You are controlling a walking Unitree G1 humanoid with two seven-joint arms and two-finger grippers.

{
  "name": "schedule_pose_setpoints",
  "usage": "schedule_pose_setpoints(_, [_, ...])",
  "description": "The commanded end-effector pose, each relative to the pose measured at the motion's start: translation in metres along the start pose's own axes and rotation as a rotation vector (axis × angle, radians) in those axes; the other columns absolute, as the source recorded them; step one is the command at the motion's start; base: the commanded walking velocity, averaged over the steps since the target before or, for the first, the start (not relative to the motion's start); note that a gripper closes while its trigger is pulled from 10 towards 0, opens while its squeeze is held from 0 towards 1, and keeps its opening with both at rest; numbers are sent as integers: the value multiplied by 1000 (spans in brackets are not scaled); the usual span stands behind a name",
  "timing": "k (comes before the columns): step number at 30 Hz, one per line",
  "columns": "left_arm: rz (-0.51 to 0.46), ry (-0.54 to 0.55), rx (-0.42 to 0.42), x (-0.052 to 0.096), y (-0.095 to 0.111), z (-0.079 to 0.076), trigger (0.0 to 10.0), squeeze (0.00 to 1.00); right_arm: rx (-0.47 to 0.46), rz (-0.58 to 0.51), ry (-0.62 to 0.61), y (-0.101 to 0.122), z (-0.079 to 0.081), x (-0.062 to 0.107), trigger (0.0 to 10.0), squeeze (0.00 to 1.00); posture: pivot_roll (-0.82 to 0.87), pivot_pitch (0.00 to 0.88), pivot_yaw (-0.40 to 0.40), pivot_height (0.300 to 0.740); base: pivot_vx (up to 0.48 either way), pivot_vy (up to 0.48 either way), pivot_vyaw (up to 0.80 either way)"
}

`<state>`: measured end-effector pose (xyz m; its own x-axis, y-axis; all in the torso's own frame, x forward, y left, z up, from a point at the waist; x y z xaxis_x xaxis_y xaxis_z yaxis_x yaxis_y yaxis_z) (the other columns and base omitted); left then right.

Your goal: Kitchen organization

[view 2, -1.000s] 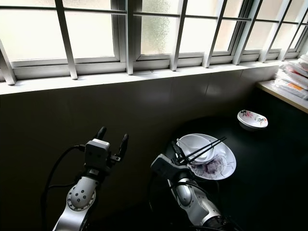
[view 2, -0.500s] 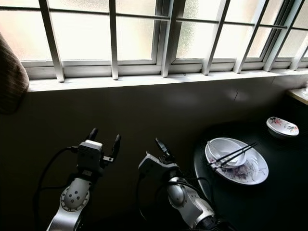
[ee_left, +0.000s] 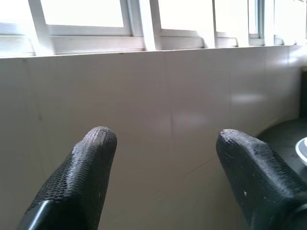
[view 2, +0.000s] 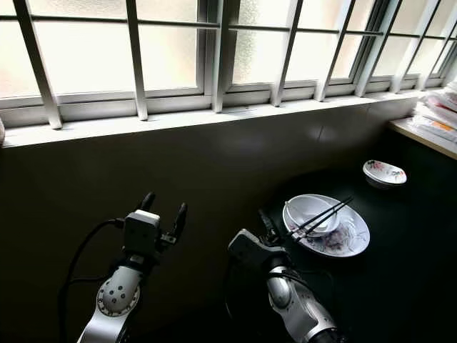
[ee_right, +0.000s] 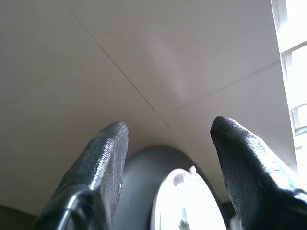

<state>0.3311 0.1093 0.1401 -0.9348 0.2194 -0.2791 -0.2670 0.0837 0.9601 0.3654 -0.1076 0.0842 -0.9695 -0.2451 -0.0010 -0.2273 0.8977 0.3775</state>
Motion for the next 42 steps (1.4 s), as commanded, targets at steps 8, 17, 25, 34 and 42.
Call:
schedule_pose_setpoints(8, [14, -12, -6, 0, -3, -2, 10000, 0, 78, 50, 4, -16, -8, 5, 10000, 0, 28, 0, -77, 740, 0, 0, 0])
schedule_pose_setpoints(17, [24, -13, -5, 1, -6, -3, 10000, 0, 47, 197, 2, -48, -14, 15, 10000, 0, 26, 0, -77, 740, 0, 0, 0])
schedule_pose_setpoints(25, [29, -14, -6, 1, -7, -2, 10000, 0, 25, 244, 0, -54, -14, 27, 10000, 0, 17, 0, -78, 740, 0, 0, 0])
schedule_pose_setpoints(34, [33, -17, -4, 1, -8, -3, 10000, 0, -30, 307, 54, -72, -11, 37, 10000, 0, 8, 0, -73, 740, 0, 0, 0])
schedule_pose_setpoints(42, [31, -13, -6, -1, -8, -2, 10000, 0, 24, 315, 56, -85, -18, 34, 10000, 0, 15, 0, -76, 740, 0, 0, 0])
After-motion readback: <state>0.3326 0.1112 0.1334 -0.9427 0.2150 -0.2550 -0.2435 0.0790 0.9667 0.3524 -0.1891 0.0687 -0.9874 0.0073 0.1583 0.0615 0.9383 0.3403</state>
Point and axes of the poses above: a point about 5 cm out from each wrist's last joint towards the gripper, its own x axis pointing back from the gripper into the wrist, its own y axis along the axis of the wrist's last joint, z = x × y, the point moved 5 cm from there along -x, pointing out of the wrist towards the gripper, and after that the axes turned 13 degrees about x, right-handed, at the moved point
